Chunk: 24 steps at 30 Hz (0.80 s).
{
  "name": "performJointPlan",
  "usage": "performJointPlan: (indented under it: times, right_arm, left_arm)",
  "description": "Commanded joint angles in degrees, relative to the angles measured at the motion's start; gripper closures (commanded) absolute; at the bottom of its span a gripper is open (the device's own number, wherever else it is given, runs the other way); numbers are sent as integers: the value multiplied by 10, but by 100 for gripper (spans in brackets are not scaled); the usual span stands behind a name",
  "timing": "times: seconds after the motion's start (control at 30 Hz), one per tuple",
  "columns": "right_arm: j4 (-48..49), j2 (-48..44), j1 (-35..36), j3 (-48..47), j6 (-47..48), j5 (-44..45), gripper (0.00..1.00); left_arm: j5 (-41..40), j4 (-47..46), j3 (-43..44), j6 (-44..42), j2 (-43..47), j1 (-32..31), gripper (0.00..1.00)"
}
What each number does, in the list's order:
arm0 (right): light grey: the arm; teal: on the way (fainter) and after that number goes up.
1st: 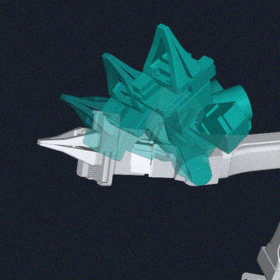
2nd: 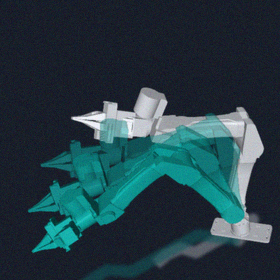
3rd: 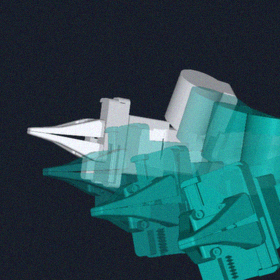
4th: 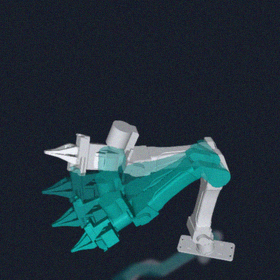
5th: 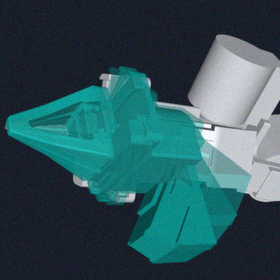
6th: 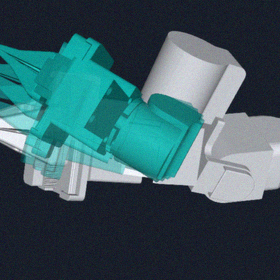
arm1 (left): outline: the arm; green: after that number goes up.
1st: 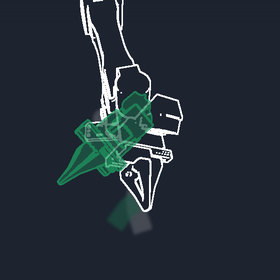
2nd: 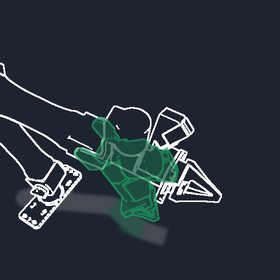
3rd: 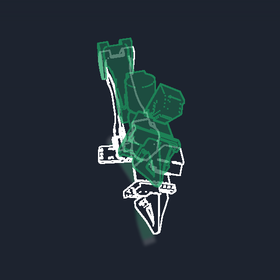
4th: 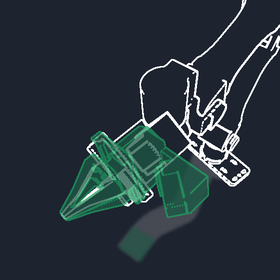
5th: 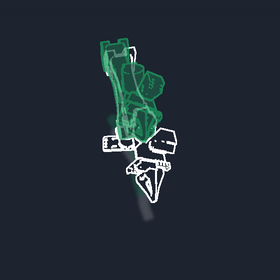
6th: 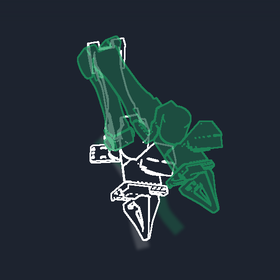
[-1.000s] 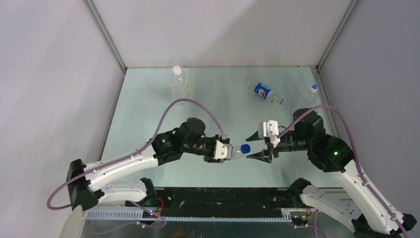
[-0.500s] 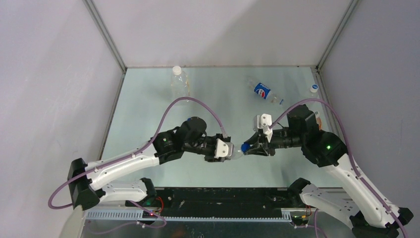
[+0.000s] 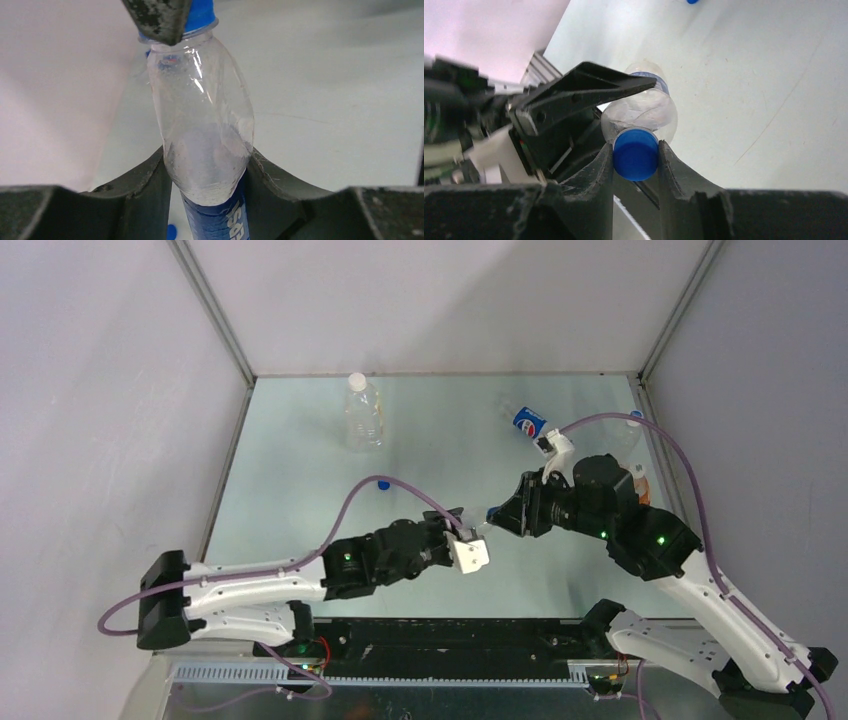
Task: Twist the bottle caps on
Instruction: Screw the bottle cap onto the plastic bottle.
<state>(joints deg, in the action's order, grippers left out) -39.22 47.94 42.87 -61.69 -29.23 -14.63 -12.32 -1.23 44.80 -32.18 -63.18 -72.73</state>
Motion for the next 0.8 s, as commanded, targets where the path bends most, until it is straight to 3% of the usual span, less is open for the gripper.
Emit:
performJointPlan:
  times: [0.0,0.2,0.33,0.5,0.57,0.77]
  right_arm:
    - [3,2,18,-7,-188,99,96]
    - [60,-20,-11,-7,-92,33,60]
    - [114,-46,-37,15,21,-53,51]
    - [153,-76,-44,39,126,-121,14]
    - [141,-74,-50,34,176,-157,9]
    - [57,-73,-56,21,364,-202,11]
  left_arm:
    - [-195,-103,-2,-49,-29,-23,100]
    - [-117,-74,-38,58,20,11,100]
    - [36,-42,-45,106,51,51,100]
    - [167,3,-27,123,60,96,100]
    - [238,33,-18,120,60,120,100]
    - [400,113,23,89,48,162,100]
